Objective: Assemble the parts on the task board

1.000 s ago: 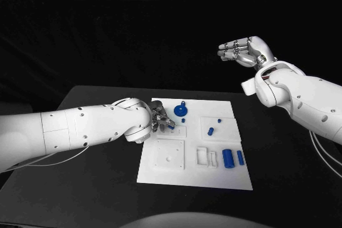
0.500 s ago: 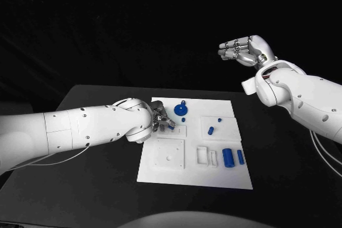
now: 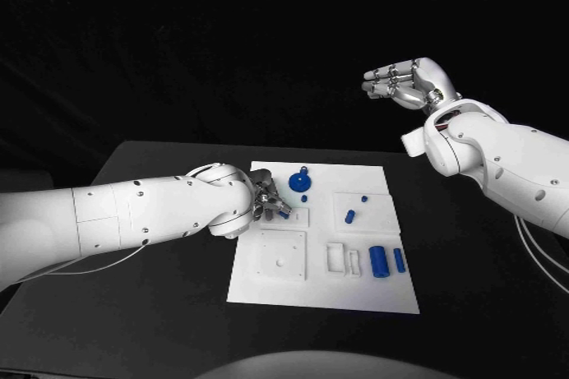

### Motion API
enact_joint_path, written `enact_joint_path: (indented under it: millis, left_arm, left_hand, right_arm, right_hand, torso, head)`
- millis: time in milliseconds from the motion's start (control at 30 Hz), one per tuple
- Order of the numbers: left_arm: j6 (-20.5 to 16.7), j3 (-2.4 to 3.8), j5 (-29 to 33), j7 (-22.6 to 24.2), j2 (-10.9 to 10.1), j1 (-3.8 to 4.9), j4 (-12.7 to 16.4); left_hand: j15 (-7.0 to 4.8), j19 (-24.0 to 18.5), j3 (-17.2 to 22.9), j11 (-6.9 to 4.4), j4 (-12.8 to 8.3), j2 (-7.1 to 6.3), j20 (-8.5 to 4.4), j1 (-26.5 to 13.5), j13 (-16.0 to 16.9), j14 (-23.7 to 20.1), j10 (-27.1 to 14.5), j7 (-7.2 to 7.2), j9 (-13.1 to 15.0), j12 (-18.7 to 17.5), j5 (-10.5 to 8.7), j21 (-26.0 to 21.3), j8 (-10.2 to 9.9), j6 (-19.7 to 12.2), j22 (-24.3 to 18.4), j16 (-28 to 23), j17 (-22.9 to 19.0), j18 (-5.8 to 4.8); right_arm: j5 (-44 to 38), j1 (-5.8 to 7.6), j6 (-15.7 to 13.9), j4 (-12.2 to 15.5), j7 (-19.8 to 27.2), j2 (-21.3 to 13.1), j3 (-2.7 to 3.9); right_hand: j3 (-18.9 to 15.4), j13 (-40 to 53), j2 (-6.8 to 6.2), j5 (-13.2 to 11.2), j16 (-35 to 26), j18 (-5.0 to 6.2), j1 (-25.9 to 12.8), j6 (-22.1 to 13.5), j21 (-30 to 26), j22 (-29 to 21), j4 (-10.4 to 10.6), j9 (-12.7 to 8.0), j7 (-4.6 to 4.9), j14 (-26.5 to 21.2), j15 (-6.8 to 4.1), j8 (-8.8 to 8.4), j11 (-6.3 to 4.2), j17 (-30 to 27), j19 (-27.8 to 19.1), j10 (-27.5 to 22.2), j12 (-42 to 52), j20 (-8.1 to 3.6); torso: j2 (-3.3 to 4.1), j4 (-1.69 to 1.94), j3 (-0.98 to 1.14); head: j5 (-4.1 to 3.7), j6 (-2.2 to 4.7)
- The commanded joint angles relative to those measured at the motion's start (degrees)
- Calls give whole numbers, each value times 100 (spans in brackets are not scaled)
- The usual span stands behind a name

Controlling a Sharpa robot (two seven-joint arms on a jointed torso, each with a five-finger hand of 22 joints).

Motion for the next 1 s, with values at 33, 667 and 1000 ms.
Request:
enact_joint_path:
  millis: [33,667,1000]
  left_arm:
    - [214,4,-62,-29,26,-9,6]
    - [319,4,-130,-49,79,-28,-14]
    - [404,4,-52,-47,103,-28,-19]
  left_hand:
    - [4,34,554,-128,-516,1,22,50,-6,35,152,-436,0,29,-12,-21,27,467,106,-19,7,82]
    - [5,39,554,-125,-508,2,24,66,-3,38,152,-436,-8,45,-22,-20,28,470,108,-14,11,85]
    - [11,45,456,-130,-414,0,38,86,6,38,151,-471,26,76,-447,-55,44,529,96,-12,12,64]
  right_arm:
    - [-47,0,-12,10,51,0,4]
    - [-44,-4,-5,8,49,2,4]
    - [-43,-9,12,-3,41,7,4]
  right_hand:
    - [37,-3,-51,38,-17,83,5,-40,11,-7,-4,-7,-2,-23,3,-17,-6,-6,-32,-34,-31,-2]
    - [54,-3,-57,43,-17,83,3,-25,12,-7,-2,-6,-3,-23,3,-15,-7,-6,-33,-33,-31,-2]
    - [72,-2,-62,41,-18,81,1,-30,11,-8,3,-6,-2,-29,5,-15,-6,-7,-38,-36,-31,-1]
  torso:
    - [1,2,-3]
    - [3,2,-3]
    - [6,1,-4]
  head:
    - [-2,-1]
    - [-8,-17]
    - [-4,-24]
